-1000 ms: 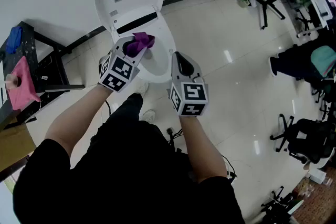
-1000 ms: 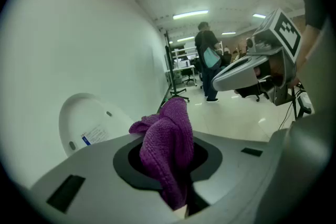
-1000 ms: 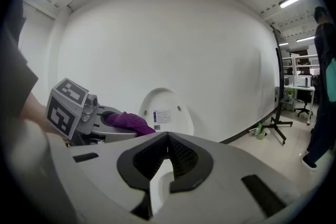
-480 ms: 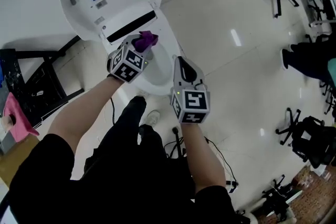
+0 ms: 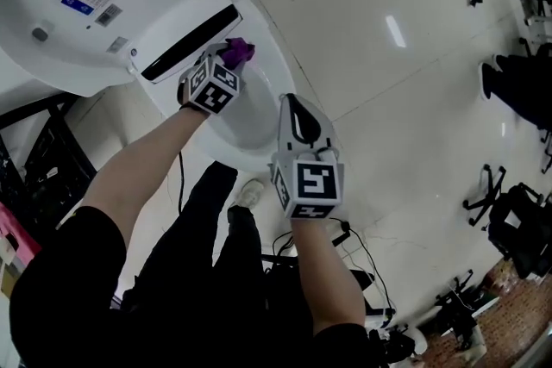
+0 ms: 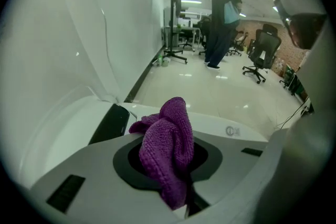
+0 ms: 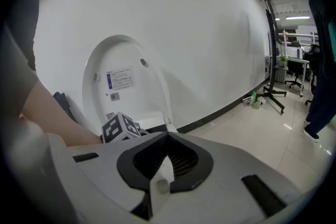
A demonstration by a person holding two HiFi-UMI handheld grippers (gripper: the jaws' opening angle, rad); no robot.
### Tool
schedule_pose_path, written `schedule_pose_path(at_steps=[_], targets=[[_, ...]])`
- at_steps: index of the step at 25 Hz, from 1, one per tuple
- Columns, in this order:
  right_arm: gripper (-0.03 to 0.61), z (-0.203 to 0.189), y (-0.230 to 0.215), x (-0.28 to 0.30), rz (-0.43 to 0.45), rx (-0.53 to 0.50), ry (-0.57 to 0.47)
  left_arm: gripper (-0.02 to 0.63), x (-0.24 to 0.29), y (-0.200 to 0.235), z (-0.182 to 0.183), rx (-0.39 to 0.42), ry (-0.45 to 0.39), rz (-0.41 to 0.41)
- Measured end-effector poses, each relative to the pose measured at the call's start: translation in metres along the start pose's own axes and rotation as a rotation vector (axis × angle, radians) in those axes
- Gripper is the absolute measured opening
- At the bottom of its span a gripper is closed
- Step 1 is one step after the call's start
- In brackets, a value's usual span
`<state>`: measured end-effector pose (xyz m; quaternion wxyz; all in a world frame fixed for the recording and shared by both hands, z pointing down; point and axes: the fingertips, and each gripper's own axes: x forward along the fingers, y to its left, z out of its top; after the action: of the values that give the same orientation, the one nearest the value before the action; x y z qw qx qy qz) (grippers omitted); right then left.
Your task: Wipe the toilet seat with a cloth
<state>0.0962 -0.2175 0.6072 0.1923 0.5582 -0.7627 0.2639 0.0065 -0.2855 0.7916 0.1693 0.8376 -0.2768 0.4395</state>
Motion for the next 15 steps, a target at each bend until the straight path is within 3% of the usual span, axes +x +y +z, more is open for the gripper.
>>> schedule_pose_path(at_steps=[7, 15], targets=[[0.017, -0.029, -0.02, 0.027, -0.009, 0.042, 0.021, 0.084, 0.065, 0.014, -0.024, -0.009, 0.061, 0.01], [0.017, -0.038, -0.032, 0.029, -0.011, 0.066, 0.018, 0.084, 0.08, 0.002, -0.01, 0.024, 0.023, -0.014]])
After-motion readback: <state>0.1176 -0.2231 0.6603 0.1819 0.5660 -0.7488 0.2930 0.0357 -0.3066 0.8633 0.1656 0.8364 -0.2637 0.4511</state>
